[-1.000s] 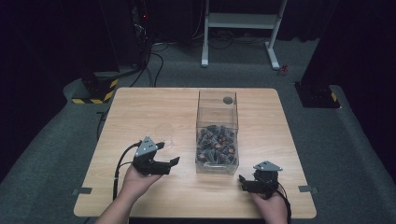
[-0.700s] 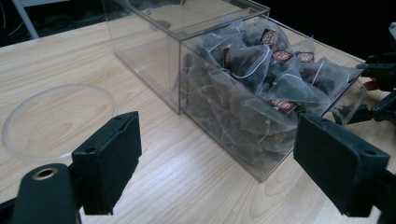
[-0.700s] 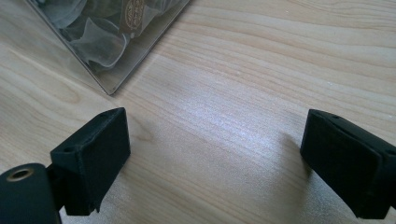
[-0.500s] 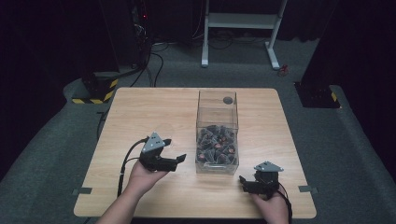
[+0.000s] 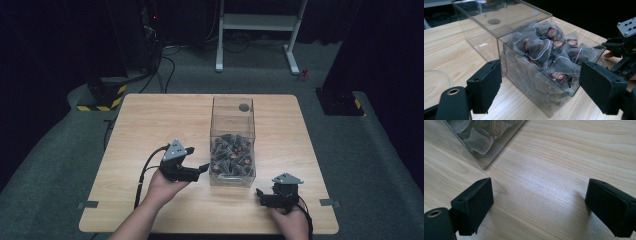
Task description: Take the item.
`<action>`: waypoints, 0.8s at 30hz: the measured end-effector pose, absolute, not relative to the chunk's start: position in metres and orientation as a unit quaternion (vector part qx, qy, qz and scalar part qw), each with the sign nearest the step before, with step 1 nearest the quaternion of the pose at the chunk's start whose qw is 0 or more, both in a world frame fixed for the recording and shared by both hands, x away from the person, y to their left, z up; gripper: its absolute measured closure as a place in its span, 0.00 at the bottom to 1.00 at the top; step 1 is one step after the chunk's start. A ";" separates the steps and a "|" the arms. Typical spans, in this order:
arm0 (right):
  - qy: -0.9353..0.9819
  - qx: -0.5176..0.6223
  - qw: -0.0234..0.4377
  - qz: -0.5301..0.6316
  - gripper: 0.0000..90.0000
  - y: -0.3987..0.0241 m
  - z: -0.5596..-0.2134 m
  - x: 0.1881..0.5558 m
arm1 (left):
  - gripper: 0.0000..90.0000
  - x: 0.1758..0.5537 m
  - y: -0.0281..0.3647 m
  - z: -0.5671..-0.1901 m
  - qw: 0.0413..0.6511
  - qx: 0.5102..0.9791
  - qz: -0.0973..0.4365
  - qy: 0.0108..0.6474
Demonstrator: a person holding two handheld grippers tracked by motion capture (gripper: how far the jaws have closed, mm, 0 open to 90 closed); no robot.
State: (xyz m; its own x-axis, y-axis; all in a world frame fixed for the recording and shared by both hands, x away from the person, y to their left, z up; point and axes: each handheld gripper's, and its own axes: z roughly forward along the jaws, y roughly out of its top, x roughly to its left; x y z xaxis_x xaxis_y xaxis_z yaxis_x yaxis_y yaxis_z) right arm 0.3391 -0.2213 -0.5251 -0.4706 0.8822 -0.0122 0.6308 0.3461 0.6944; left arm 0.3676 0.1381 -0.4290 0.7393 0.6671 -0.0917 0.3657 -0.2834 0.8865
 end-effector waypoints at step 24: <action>0.796 0.475 0.198 0.318 0.09 -0.221 -0.525 0.339 | 0.24 0.382 0.107 -0.431 0.497 0.796 0.140 0.316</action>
